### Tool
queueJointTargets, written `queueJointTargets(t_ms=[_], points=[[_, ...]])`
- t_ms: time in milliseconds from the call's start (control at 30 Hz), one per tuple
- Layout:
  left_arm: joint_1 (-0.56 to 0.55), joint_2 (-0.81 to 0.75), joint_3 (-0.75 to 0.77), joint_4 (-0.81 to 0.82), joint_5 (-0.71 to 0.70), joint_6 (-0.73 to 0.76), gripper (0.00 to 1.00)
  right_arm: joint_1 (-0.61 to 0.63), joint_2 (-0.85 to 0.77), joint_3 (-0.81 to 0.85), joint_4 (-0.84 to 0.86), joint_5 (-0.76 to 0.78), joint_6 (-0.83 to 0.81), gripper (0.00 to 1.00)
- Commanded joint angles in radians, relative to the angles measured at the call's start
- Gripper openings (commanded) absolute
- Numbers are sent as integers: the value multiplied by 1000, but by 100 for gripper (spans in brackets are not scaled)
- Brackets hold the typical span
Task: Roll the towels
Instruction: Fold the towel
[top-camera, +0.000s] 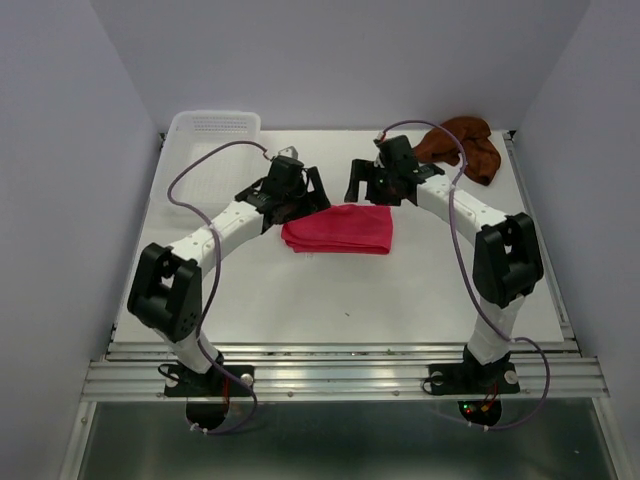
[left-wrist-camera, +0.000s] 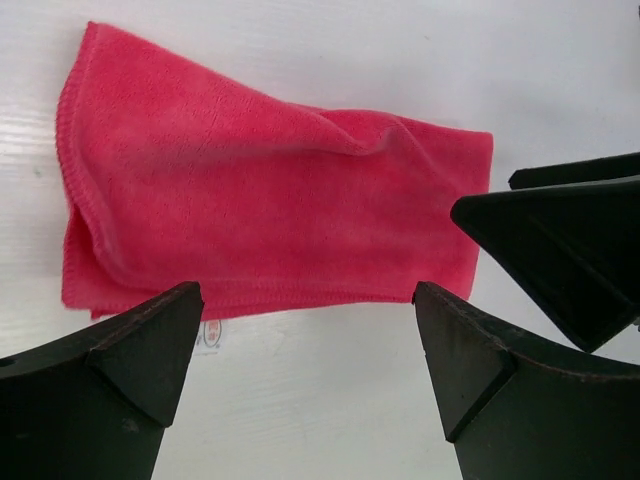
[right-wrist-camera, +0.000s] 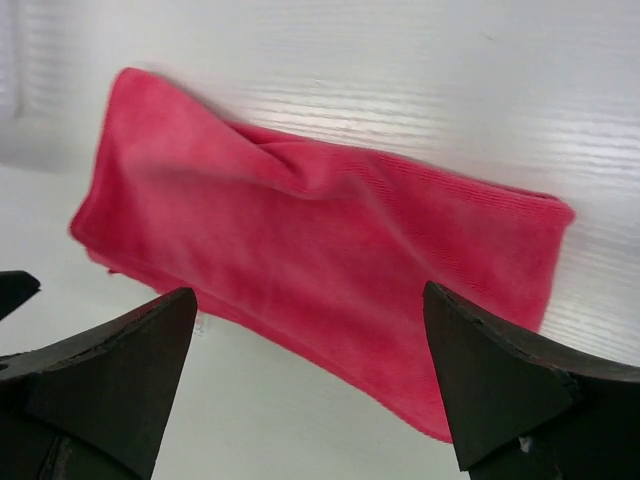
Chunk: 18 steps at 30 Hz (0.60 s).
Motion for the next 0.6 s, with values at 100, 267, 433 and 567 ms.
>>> queueJointTargets(t_ms=[100, 267, 433, 567], points=[[5, 153, 82, 32, 44, 42, 99, -51, 115, 5, 80, -117, -48, 100], [9, 212, 24, -9, -52, 33, 99, -89, 209, 43, 77, 4, -43, 100], [17, 220, -76, -8, -91, 29, 99, -98, 220, -16, 77, 64, -66, 100], [26, 261, -71, -1, -77, 27, 99, -98, 117, -170, 141, 43, -40, 100]])
